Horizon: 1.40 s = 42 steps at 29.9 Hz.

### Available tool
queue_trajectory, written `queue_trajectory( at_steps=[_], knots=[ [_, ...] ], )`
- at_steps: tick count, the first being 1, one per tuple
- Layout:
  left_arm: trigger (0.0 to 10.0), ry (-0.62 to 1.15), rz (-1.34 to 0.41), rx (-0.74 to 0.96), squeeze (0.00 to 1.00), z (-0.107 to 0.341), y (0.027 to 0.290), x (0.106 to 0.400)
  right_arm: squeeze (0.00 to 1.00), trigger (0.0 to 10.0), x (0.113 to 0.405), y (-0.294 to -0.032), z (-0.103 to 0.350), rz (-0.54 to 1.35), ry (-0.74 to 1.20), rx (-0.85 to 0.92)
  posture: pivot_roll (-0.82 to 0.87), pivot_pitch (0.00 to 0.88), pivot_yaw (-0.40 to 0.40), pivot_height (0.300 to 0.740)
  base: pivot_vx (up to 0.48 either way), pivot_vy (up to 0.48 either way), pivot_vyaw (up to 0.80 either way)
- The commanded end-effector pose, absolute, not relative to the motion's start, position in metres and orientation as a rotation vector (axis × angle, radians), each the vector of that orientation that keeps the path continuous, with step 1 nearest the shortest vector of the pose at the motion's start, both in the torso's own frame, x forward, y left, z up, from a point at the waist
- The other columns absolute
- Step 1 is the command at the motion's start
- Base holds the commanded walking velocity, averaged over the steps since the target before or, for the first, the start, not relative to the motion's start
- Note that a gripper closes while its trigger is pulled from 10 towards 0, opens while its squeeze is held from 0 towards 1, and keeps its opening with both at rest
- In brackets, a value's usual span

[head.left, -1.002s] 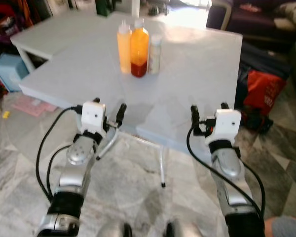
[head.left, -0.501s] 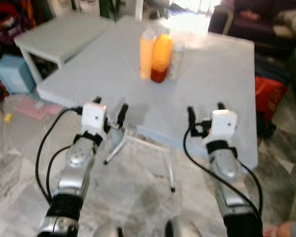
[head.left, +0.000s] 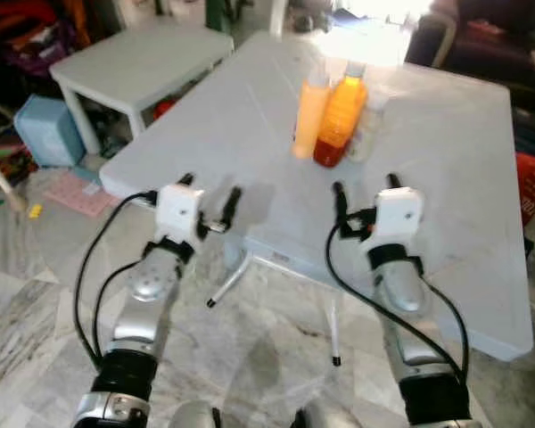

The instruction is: Restocking fridge

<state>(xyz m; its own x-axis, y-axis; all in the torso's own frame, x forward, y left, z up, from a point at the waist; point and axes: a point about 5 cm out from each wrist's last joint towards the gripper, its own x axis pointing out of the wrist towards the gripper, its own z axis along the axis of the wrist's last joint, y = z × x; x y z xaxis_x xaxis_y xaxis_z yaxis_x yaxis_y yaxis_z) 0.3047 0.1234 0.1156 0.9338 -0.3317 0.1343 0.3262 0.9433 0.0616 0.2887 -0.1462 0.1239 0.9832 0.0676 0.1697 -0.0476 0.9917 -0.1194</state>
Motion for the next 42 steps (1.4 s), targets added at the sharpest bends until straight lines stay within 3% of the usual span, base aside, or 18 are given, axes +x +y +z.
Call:
queue_trajectory(
  at_steps=[1,5,21,27,42],
  knots=[
    [10.0,-0.158,-0.370,0.037,0.00,0.120,0.113,0.304,0.00,10.0,0.289,-0.155,0.126,0.032,-0.177,-0.123,-0.04,0.078,-0.012,0.740,0.428,0.000,0.00],
    [10.0,-0.165,-0.359,0.033,0.00,0.121,0.113,0.304,0.00,10.0,0.290,-0.155,0.127,0.033,-0.180,-0.127,-0.04,0.080,-0.014,0.740,0.401,0.126,0.00],
    [10.0,-0.175,-0.346,0.029,0.00,0.123,0.116,0.303,0.00,10.0,0.304,-0.150,0.158,0.138,-0.291,-0.206,-0.04,0.090,-0.009,0.740,0.000,0.000,0.00],
    [10.0,-0.164,-0.337,0.026,0.00,0.122,0.121,0.302,0.00,10.0,0.321,-0.152,0.191,0.166,-0.371,-0.237,-0.02,0.103,-0.003,0.740,0.000,0.000,0.00],
    [10.0,-0.158,-0.349,0.043,0.00,0.124,0.123,0.302,0.00,10.0,0.358,-0.143,0.221,0.182,-0.366,-0.177,0.01,0.119,0.007,0.740,0.000,0.000,0.00]
  ],
)
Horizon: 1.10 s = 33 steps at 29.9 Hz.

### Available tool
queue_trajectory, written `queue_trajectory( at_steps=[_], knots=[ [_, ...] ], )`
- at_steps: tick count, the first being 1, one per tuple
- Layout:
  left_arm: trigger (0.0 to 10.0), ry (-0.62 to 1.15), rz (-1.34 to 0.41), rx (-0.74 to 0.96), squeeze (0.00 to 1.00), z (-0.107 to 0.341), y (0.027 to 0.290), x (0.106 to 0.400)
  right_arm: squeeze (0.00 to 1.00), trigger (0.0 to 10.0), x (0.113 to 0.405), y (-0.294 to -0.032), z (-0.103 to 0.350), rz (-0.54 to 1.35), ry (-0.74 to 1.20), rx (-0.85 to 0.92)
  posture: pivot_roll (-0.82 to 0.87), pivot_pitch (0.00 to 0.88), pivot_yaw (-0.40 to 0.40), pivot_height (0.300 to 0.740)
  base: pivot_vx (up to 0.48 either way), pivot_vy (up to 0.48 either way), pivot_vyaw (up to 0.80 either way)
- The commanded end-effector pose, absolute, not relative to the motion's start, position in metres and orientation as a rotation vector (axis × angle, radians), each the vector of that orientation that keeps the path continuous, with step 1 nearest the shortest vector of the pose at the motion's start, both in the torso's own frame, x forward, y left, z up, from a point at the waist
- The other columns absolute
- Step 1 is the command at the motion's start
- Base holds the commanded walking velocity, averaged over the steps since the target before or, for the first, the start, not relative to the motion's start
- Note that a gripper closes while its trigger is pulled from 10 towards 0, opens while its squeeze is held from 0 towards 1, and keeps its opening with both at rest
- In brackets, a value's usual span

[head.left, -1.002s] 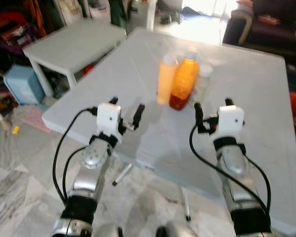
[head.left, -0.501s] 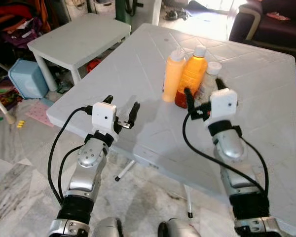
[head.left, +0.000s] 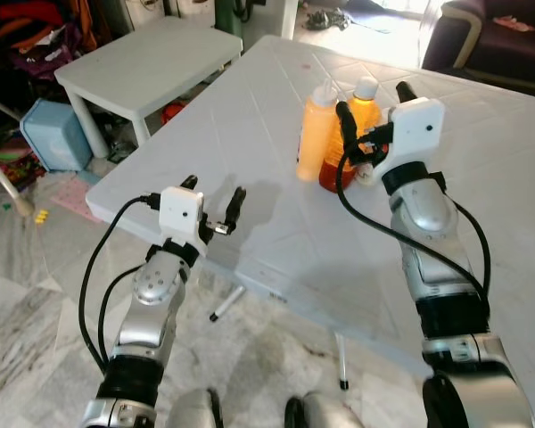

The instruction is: Restocking fridge

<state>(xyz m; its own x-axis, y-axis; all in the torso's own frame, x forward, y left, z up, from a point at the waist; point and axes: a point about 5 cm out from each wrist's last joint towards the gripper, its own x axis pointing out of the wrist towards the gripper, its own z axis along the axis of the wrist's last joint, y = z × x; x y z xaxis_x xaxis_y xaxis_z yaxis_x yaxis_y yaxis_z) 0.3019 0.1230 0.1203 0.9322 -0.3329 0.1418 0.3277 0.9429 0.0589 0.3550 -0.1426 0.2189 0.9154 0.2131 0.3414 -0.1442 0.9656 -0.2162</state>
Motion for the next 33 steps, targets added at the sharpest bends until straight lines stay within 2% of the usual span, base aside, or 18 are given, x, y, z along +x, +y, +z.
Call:
queue_trajectory(
  at_steps=[1,9,10,11,12,33],
  knots=[
    [10.0,-0.157,-0.349,0.045,0.00,0.123,0.123,0.302,0.00,10.0,0.359,-0.144,0.223,0.170,-0.364,-0.173,0.01,0.118,0.007,0.740,0.000,0.000,0.00],
    [10.0,-0.153,-0.349,0.048,0.00,0.123,0.123,0.300,0.00,10.0,0.367,-0.146,0.225,0.146,-0.343,-0.134,0.01,0.120,0.005,0.740,0.000,0.000,0.00],
    [10.0,-0.153,-0.351,0.048,0.00,0.123,0.123,0.300,0.00,4.1,0.367,-0.146,0.224,0.148,-0.335,-0.126,0.01,0.120,0.005,0.740,0.000,0.000,0.00],
    [10.0,-0.152,-0.353,0.048,0.00,0.123,0.122,0.299,0.00,0.7,0.368,-0.147,0.225,0.139,-0.331,-0.119,0.01,0.120,0.005,0.740,0.000,0.000,0.00],
    [10.0,-0.151,-0.356,0.047,0.00,0.123,0.122,0.299,0.00,0.0,0.370,-0.149,0.227,0.124,-0.328,-0.104,0.01,0.120,0.005,0.740,0.000,0.000,0.00],
    [10.0,-0.143,-0.357,0.048,0.00,0.122,0.120,0.298,0.00,0.0,0.379,-0.141,0.234,0.109,-0.285,-0.056,0.01,0.124,-0.003,0.740,0.000,0.000,0.00]
  ],
)
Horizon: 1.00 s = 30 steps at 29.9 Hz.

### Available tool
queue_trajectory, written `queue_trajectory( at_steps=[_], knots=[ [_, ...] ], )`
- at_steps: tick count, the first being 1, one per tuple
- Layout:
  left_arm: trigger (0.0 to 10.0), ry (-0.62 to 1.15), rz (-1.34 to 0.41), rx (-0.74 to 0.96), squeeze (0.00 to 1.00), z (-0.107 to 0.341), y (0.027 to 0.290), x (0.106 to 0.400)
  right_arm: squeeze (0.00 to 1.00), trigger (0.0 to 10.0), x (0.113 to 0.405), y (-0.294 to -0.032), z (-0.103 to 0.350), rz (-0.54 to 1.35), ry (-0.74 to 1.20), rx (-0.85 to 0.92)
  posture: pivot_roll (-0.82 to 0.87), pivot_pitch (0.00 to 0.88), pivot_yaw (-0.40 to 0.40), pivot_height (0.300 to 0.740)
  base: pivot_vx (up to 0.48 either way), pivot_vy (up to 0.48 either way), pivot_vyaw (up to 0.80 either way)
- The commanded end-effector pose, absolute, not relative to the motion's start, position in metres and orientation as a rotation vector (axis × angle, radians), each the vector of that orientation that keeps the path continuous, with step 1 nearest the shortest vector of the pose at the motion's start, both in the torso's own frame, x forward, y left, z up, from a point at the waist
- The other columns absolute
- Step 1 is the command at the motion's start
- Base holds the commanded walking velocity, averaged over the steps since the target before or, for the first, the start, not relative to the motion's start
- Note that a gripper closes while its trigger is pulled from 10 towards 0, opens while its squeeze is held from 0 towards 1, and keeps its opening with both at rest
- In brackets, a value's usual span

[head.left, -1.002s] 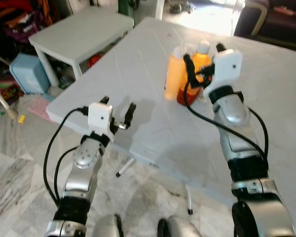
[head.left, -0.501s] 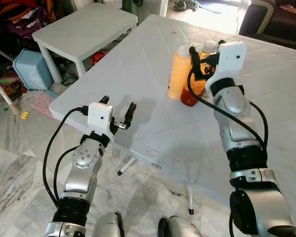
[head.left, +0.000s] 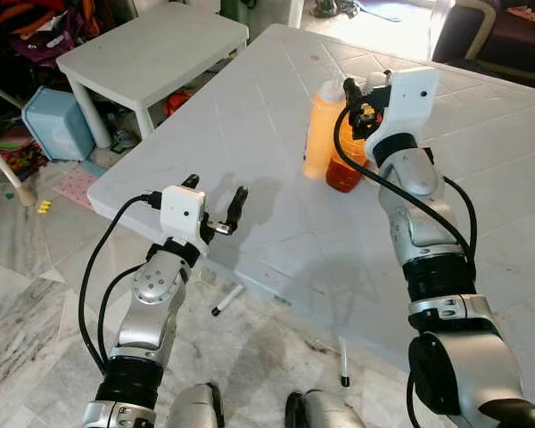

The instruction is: Restocking fridge

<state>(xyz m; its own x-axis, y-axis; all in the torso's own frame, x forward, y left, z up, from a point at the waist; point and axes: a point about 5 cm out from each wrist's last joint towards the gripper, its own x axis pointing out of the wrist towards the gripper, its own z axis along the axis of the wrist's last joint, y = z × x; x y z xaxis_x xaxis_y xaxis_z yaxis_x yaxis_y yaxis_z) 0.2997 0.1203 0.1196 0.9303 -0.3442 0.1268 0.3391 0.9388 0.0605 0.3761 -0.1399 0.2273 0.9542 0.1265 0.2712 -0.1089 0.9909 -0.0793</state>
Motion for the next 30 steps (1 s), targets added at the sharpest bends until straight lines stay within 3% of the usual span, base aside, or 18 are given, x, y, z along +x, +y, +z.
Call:
queue_trajectory(
  at_steps=[1,20,21,23,25,26,27,28,30],
  knots=[
    [10.0,-0.143,-0.357,0.049,0.00,0.122,0.120,0.299,0.00,0.0,0.379,-0.141,0.234,0.108,-0.285,-0.056,0.01,0.124,-0.003,0.740,0.000,0.000,0.00],
    [10.0,-0.139,-0.360,0.047,0.00,0.122,0.120,0.299,0.00,0.0,0.360,-0.140,0.235,0.068,-0.294,-0.075,0.00,0.111,-0.002,0.740,0.000,0.000,0.00],
    [10.0,-0.118,-0.338,0.052,0.00,0.120,0.122,0.299,0.00,1.4,0.353,-0.138,0.234,0.067,-0.290,-0.069,0.00,0.111,-0.002,0.740,0.000,0.000,0.00],
    [10.0,-0.110,-0.327,0.055,0.00,0.119,0.123,0.299,0.00,1.4,0.351,-0.137,0.233,0.068,-0.288,-0.065,0.00,0.107,-0.003,0.740,0.000,0.000,0.00],
    [10.0,-0.071,-0.298,0.034,0.00,0.115,0.125,0.299,0.00,3.1,0.341,-0.134,0.232,0.074,-0.288,-0.055,0.00,0.107,-0.003,0.740,0.000,0.000,0.00],
    [10.0,-0.064,-0.299,0.029,0.00,0.114,0.124,0.299,0.00,3.1,0.338,-0.133,0.232,0.077,-0.289,-0.054,-0.01,0.105,-0.005,0.740,0.000,0.000,0.00],
    [10.0,-0.062,-0.297,0.021,0.00,0.113,0.124,0.298,0.00,7.0,0.330,-0.131,0.231,0.088,-0.288,-0.039,-0.01,0.103,-0.006,0.740,0.000,0.000,0.00],
    [10.0,-0.062,-0.297,0.021,0.00,0.113,0.124,0.298,0.00,7.0,0.330,-0.131,0.231,0.088,-0.288,-0.039,-0.01,0.103,-0.006,0.740,0.000,0.000,0.00],
    [10.0,-0.057,-0.293,0.010,0.00,0.111,0.123,0.296,0.00,10.0,0.317,-0.126,0.229,0.114,-0.283,-0.005,-0.02,0.097,-0.007,0.740,0.000,0.000,0.00]
  ],
)
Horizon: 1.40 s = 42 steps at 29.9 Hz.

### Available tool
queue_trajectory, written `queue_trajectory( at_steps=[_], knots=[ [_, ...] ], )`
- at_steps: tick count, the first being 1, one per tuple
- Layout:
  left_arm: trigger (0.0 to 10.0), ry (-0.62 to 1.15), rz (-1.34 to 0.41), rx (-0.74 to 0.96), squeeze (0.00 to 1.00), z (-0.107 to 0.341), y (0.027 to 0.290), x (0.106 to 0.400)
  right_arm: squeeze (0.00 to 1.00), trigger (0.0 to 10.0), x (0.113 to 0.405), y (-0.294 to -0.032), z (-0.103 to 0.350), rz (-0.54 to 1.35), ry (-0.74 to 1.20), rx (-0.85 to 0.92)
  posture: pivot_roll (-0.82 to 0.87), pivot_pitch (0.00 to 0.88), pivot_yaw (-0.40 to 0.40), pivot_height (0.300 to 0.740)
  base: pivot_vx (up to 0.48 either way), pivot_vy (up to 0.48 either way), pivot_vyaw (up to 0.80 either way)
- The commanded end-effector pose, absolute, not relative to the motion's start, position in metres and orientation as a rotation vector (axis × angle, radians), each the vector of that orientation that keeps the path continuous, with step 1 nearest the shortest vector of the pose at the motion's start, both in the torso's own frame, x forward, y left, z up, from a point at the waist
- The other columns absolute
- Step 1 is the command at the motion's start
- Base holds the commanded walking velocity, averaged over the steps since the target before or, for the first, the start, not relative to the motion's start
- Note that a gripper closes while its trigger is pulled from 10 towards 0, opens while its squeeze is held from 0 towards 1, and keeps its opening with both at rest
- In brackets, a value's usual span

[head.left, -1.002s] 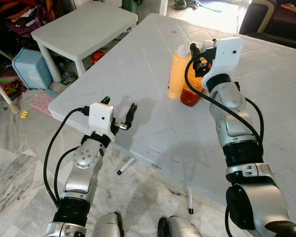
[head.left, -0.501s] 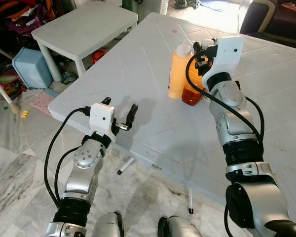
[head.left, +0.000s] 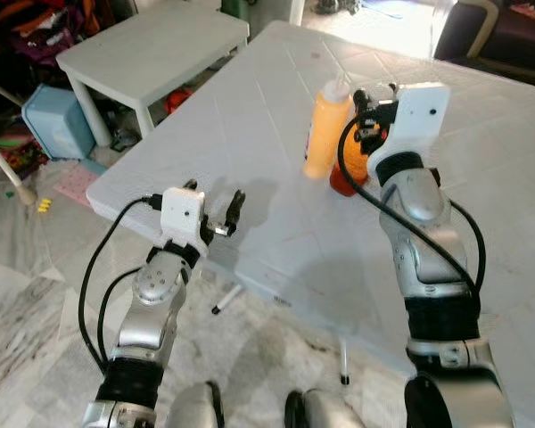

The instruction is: Restocking fridge

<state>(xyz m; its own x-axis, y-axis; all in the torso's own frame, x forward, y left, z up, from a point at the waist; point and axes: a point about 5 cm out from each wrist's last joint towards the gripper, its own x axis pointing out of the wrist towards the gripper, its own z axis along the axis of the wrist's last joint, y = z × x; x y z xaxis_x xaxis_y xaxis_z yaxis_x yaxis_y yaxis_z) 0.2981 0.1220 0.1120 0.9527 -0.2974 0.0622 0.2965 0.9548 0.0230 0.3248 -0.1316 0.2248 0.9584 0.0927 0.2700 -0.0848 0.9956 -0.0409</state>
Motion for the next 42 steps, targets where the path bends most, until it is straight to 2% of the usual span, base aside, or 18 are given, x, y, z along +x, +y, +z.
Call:
queue_trajectory(
  at_steps=[1,6,11,20,33,42],
  knots=[
    [10.0,-0.057,-0.293,0.010,0.00,0.111,0.123,0.296,0.00,10.0,0.317,-0.126,0.229,0.114,-0.283,-0.005,-0.02,0.097,-0.007,0.740,0.000,0.000,0.00],
    [10.0,-0.041,-0.293,0.010,0.00,0.109,0.121,0.298,0.00,10.0,0.299,-0.122,0.229,0.161,-0.307,0.043,-0.04,0.084,-0.003,0.740,-0.056,0.000,0.00],
    [10.0,-0.048,-0.288,0.010,0.00,0.111,0.121,0.302,0.00,10.0,0.294,-0.124,0.228,0.165,-0.320,0.044,-0.04,0.075,0.000,0.740,-0.285,0.000,0.00],
    [10.0,-0.047,-0.287,0.007,0.00,0.111,0.120,0.302,0.00,10.0,0.290,-0.136,0.207,0.143,-0.268,-0.004,-0.04,0.068,0.001,0.740,-0.300,0.000,0.00],
    [10.0,-0.050,-0.285,0.007,0.00,0.110,0.119,0.305,0.00,10.0,0.292,-0.132,0.210,0.157,-0.293,-0.007,-0.04,0.048,-0.009,0.740,-0.306,0.000,0.00],
    [10.0,-0.043,-0.262,0.018,0.00,0.106,0.128,0.301,0.00,10.0,0.291,-0.138,0.197,0.155,-0.270,-0.009,-0.04,0.037,-0.015,0.740,-0.292,0.000,0.00]
  ],
)
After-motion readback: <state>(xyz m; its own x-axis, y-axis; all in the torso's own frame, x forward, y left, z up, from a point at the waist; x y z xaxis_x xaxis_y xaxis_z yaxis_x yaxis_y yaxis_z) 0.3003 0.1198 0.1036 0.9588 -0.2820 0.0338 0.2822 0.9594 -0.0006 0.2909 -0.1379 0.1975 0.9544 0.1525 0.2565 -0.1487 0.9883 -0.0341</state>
